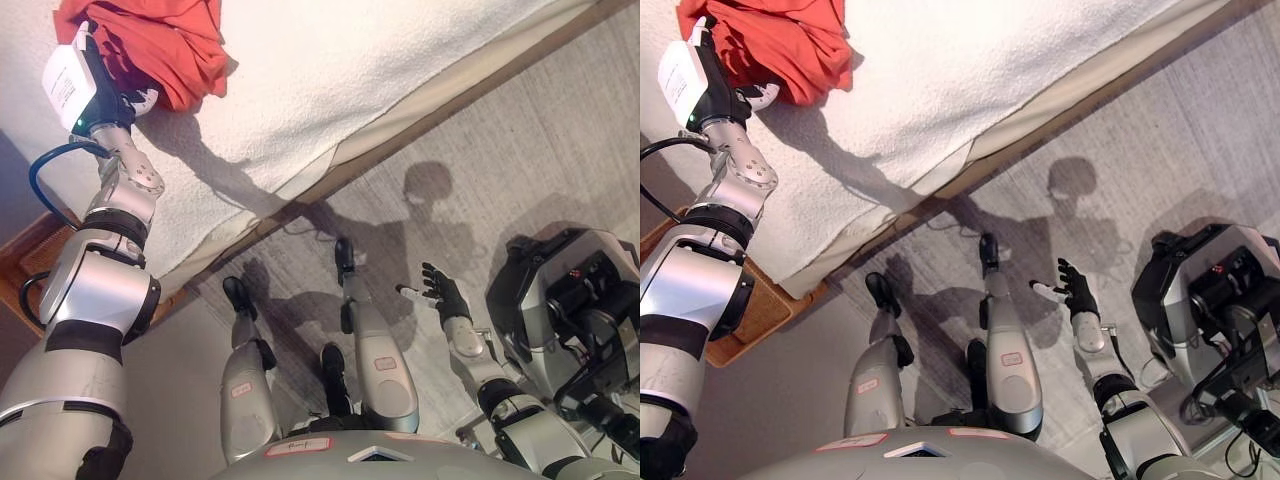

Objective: Put the clothes on the bed into the basket.

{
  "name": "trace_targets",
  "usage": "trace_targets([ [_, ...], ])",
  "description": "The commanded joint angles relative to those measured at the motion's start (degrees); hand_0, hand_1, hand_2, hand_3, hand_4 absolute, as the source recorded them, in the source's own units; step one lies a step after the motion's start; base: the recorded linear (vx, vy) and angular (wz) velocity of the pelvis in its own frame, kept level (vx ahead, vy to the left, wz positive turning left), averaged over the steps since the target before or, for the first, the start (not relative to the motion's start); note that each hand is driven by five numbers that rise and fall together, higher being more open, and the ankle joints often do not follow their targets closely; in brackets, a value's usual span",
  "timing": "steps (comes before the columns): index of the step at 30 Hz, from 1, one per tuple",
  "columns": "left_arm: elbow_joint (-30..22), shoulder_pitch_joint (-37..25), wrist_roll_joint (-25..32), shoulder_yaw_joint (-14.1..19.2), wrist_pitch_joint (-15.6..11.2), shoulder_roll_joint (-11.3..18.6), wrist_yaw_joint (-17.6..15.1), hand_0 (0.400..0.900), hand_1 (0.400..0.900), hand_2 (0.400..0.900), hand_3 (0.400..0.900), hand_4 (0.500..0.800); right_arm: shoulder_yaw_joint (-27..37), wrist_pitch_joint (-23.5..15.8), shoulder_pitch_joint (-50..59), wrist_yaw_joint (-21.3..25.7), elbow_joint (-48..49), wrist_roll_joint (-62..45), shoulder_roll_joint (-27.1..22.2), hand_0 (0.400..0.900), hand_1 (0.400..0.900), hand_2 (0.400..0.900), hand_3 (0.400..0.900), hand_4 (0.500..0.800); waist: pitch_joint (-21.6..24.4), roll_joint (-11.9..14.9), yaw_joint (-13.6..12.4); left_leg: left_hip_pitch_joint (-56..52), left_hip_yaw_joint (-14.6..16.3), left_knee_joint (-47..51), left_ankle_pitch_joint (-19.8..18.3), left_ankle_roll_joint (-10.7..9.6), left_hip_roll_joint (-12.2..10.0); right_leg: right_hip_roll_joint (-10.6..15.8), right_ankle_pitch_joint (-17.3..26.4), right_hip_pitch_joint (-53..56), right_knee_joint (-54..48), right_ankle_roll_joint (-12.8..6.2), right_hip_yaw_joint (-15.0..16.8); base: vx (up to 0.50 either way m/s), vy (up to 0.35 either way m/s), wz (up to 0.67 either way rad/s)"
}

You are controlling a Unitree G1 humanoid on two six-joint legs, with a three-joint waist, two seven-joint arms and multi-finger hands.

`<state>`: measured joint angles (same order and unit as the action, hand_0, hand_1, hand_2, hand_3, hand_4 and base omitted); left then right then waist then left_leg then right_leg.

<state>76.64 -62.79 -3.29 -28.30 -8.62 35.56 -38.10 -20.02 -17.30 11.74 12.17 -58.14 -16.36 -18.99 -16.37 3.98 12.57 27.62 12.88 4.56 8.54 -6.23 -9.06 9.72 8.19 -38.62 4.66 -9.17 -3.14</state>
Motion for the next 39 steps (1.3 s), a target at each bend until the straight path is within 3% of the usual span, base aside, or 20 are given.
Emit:
trace_targets([
  [1,2.0,-9.5,1.4,0.8,-2.6,7.0,-3.8,0.9,0.9,0.9,0.9,0.8,1.5,-2.2,-2.8,2.3,1.9,-2.5,-3.1,0.9,0.9,0.9,0.9,0.8,-2.0,-0.6,0.2,-5.6,-1.0,-6.2,-6.6,-5.5,-4.4,0.8,10.6,-2.5,-4.5,-3.67,-2.2,0.02,0.0,-0.07],
  [2,2.0,-9.3,1.6,1.0,-2.7,7.0,-3.5,0.818,0.818,0.818,0.818,0.751,1.6,-2.3,-3.3,2.2,2.2,-2.5,-3.2,0.9,0.9,0.9,0.9,0.8,-2.1,-0.7,0.3,-5.4,-0.9,-6.7,-6.7,-5.5,-4.5,0.7,10.5,-2.8,-4.2,-3.57,-2.1,0.02,0.007,-0.1],
  [3,2.1,-9.2,1.8,1.1,-2.8,6.8,-3.3,0.545,0.545,0.545,0.545,0.587,1.7,-2.5,-3.6,2.2,2.4,-2.7,-3.2,0.9,0.9,0.9,0.9,0.8,-2.1,-0.7,0.3,-5.3,-0.9,-6.8,-6.7,-5.5,-4.4,0.6,10.4,-2.9,-4.1,-3.5,-2.0,0.03,0.021,-0.11],
  [4,2.1,-9.0,2.2,1.4,-2.9,6.6,-3.2,0.4,0.4,0.4,0.4,0.5,1.7,-2.7,-3.9,2.2,2.5,-2.6,-3.2,0.9,0.9,0.9,0.9,0.8,-2.0,-0.9,0.3,-5.5,-0.8,-6.7,-6.9,-5.5,-4.4,0.5,10.2,-3.1,-4.0,-3.46,-2.0,0.02,0.02,-0.09],
  [20,1.0,-6.9,4.2,2.9,-4.5,4.4,-1.9,0.4,0.4,0.4,0.4,0.5,2.0,-2.7,-4.9,2.0,1.5,-1.7,-3.7,0.9,0.9,0.9,0.9,0.8,-0.1,-1.9,0.0,-6.8,-0.6,-6.6,-7.7,-5.8,-4.1,1.1,9.7,-1.7,-3.9,-3.43,-3.1,0.01,0.001,0.01],
  [31,-4.8,1.4,8.6,6.6,-6.0,-0.9,5.7,0.4,0.4,0.4,0.4,0.5,5.4,0.5,-3.6,0.2,-5.7,-0.7,-4.9,0.9,0.9,0.9,0.9,0.8,0.3,-2.6,-3.3,-15.6,-2.5,-4.7,-7.7,-5.5,-2.7,4.5,9.0,9.2,-4.6,-3.84,-4.9,0.02,0.018,0.2],
  [39,-4.6,8.2,9.8,10.1,-5.0,0.3,10.1,0.4,0.4,0.4,0.4,0.5,6.6,2.3,-2.2,-1.6,-10.1,0.5,-4.9,0.9,0.9,0.9,0.9,0.8,0.3,-2.7,-6.3,-19.8,-4.2,-4.6,-7.4,-4.9,-1.8,5.1,8.6,15.9,-6.3,-3.71,-6.2,-0.02,0.009,0.16],
])
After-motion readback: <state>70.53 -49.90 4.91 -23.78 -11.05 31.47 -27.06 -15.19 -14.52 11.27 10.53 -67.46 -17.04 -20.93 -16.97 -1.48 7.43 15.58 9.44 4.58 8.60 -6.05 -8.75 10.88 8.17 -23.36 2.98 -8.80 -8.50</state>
